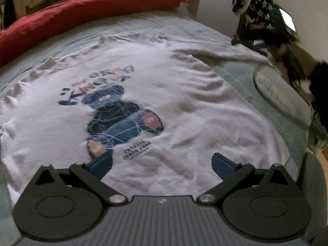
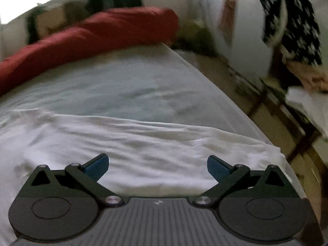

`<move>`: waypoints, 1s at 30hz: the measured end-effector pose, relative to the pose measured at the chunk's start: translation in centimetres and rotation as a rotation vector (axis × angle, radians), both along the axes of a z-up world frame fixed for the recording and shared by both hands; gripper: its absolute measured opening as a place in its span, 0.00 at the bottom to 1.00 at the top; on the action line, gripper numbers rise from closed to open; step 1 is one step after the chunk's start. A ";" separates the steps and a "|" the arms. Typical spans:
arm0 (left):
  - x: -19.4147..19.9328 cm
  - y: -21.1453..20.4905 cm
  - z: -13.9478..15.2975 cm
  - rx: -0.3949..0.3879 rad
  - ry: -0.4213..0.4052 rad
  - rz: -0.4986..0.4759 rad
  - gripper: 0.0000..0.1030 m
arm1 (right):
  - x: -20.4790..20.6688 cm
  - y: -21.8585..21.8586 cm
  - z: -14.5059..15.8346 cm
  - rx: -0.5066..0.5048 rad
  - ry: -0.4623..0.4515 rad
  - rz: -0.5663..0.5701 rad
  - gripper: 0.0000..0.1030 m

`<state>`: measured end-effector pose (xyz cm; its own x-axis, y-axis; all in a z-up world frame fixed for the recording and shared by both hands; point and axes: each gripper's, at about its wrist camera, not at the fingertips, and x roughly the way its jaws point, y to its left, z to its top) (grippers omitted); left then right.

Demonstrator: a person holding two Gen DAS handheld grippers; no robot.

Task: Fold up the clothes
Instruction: 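Reposition both open grippers to opposite sides of the shirt body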

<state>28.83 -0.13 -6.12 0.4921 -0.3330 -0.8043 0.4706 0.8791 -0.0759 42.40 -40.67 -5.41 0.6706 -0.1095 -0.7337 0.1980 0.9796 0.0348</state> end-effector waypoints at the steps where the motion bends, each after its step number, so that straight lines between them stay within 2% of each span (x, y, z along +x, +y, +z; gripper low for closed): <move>1: -0.2 -0.3 -0.1 0.007 -0.005 -0.015 0.99 | 0.8 -0.3 -0.6 -0.003 0.027 -0.015 1.00; 5: -0.8 -1.0 -0.2 0.042 -0.035 -0.060 0.99 | 1.9 -0.6 -2.7 -0.021 0.095 -0.019 1.00; 9: -1.1 -1.5 -0.2 0.084 -0.061 -0.076 0.99 | 1.0 -0.7 -3.3 -0.019 0.077 -0.004 1.00; 26: -2.2 -0.7 1.1 0.102 -0.092 -0.054 0.99 | -1.4 -1.0 -3.2 -0.019 0.037 0.028 1.00; 30: -2.1 -0.1 1.2 0.107 -0.093 -0.043 0.99 | -2.4 -1.5 -2.6 -0.007 0.078 0.089 1.00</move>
